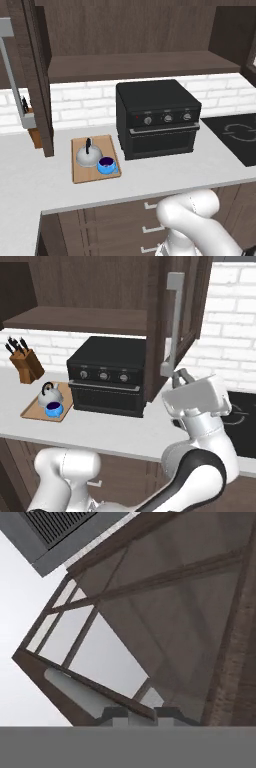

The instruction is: Pick the kettle from the counter and place it on the tray. Then pick the mug from the cabinet and place it on the tray. Then close the cabinet doors.

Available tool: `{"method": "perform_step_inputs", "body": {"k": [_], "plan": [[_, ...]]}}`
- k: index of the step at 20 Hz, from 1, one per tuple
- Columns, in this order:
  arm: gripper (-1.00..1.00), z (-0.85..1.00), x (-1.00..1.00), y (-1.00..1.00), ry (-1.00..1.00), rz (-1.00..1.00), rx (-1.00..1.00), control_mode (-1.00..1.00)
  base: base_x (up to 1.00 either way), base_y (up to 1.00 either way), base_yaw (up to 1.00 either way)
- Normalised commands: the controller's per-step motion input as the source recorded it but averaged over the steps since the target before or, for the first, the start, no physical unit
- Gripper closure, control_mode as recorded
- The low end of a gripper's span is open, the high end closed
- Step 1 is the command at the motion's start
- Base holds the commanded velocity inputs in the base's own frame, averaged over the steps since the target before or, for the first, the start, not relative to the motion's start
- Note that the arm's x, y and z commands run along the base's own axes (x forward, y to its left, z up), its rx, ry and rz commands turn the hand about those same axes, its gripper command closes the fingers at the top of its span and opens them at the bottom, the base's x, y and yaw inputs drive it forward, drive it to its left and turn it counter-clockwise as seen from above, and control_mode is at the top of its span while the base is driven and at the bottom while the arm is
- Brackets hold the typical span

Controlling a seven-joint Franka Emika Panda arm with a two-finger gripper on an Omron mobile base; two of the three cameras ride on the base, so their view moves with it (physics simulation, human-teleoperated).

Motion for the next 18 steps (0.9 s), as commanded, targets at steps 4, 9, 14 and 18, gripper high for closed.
{"method": "perform_step_inputs", "body": {"k": [4,9,14,18], "plan": [[1.0,0.59,0.05,1.0,-0.06,0.21,0.0,-1.0,0.0,0.0,0.0],[1.0,0.4,0.53,0.87,0.01,0.25,0.0,-1.0,0.0,0.0,0.0],[1.0,0.06,0.23,0.84,0.04,0.35,-0.05,-1.0,0.0,0.0,0.0],[1.0,0.03,0.05,0.69,0.21,0.15,-0.11,-1.0,0.0,0.0,0.0]]}}
